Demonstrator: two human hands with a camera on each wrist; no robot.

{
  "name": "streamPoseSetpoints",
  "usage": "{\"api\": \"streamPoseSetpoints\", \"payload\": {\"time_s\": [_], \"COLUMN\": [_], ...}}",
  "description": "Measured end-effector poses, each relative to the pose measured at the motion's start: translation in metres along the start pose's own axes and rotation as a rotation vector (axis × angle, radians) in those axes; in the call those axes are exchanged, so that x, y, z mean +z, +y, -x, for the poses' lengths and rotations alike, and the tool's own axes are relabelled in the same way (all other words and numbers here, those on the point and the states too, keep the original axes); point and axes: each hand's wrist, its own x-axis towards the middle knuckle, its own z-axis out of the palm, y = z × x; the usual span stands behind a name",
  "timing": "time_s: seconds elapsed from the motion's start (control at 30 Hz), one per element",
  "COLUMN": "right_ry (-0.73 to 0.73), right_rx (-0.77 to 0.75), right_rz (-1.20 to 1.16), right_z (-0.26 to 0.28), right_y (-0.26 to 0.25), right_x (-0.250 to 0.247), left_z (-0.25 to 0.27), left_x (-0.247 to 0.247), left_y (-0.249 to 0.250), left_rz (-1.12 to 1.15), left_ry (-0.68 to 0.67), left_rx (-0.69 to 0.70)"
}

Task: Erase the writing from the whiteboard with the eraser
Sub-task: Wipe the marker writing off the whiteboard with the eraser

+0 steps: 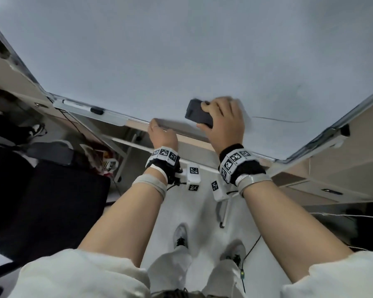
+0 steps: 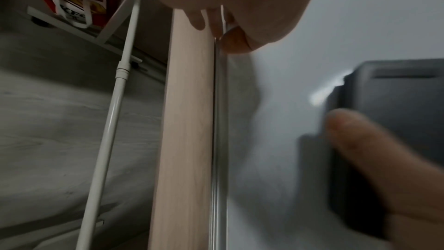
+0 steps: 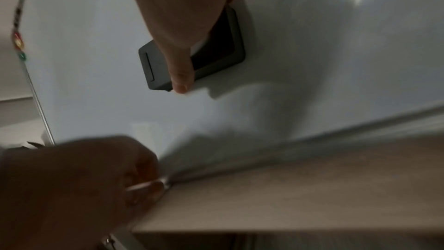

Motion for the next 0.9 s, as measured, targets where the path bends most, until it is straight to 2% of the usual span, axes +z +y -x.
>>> {"api": "streamPoseSetpoints", "payload": {"time_s": [0.1, 0.23, 0.33, 0.43, 0.5, 0.6, 0.7, 0.9], "right_ry": [-0.046, -0.034, 0.115, 0.36, 0.49, 0.579, 0.506, 0.052], "right_rx": [0.032, 0.105, 0.133, 0.156, 0.192, 0.188, 0.149, 0.123], "right_rz": [0.034, 0.026, 0.009, 0.027, 0.03, 0.05, 0.068, 0.08], "right_z": [0.021, 0.015, -0.003, -0.027, -0.04, -0.045, -0.028, 0.04], "right_y": [-0.003, -0.006, 0.001, 0.016, 0.029, 0.049, 0.063, 0.086], "right_x": [0.02, 0.001, -0.04, -0.092, -0.123, -0.146, -0.134, -0.078], "left_z": [-0.006, 0.001, 0.018, 0.043, 0.058, 0.072, 0.08, 0.081], "left_x": [-0.007, -0.009, 0.003, 0.021, 0.034, 0.051, 0.062, 0.074], "left_y": [-0.001, 0.006, 0.02, 0.041, 0.053, 0.059, 0.055, 0.032], "left_rz": [-0.005, 0.001, -0.007, -0.067, 0.001, 0.055, 0.026, 0.072], "left_ry": [-0.001, -0.003, 0.023, 0.036, 0.04, 0.044, 0.004, -0.06], "left_rx": [-0.015, -0.027, -0.05, -0.045, -0.086, -0.132, -0.148, -0.134]}}
